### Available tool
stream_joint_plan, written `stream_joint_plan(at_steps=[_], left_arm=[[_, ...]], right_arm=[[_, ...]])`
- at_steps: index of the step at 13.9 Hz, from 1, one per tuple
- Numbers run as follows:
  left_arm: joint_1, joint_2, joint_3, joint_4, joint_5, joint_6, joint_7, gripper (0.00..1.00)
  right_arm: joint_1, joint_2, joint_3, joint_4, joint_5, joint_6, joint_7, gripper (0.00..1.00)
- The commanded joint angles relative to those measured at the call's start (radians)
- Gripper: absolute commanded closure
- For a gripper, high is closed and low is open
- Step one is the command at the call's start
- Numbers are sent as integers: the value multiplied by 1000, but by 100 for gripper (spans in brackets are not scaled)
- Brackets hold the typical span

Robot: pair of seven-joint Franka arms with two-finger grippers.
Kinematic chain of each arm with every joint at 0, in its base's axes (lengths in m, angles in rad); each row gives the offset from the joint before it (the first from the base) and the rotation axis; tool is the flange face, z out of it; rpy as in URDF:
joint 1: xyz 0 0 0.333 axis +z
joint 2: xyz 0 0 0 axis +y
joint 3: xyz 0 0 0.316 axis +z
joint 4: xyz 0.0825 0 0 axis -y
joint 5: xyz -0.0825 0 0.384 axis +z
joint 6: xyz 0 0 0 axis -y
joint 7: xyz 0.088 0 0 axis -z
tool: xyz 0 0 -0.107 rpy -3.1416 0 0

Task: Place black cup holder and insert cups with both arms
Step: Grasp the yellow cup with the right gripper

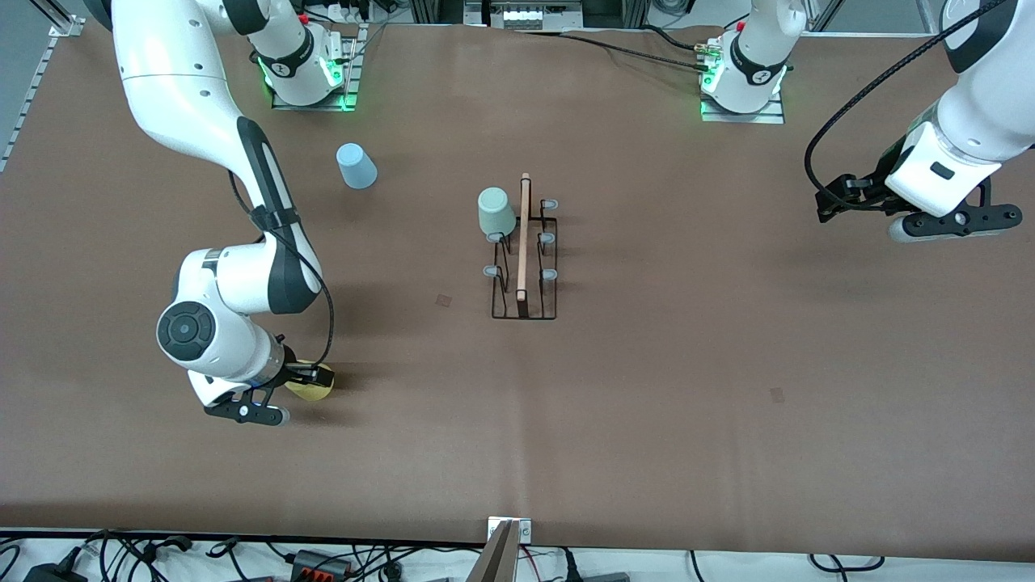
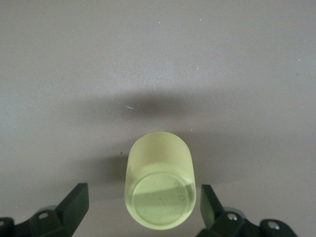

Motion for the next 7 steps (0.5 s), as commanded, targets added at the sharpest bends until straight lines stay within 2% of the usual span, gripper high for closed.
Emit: stream_joint_plan(at_steps=[1, 7], left_arm=[[7, -12, -6, 11, -1, -7, 7, 0], [11, -12, -3, 25, -20, -30, -1, 0]], right_arm=[[-37, 22, 25, 31, 18, 0, -71, 0], [-46, 36, 27, 29, 19, 0, -78, 0]])
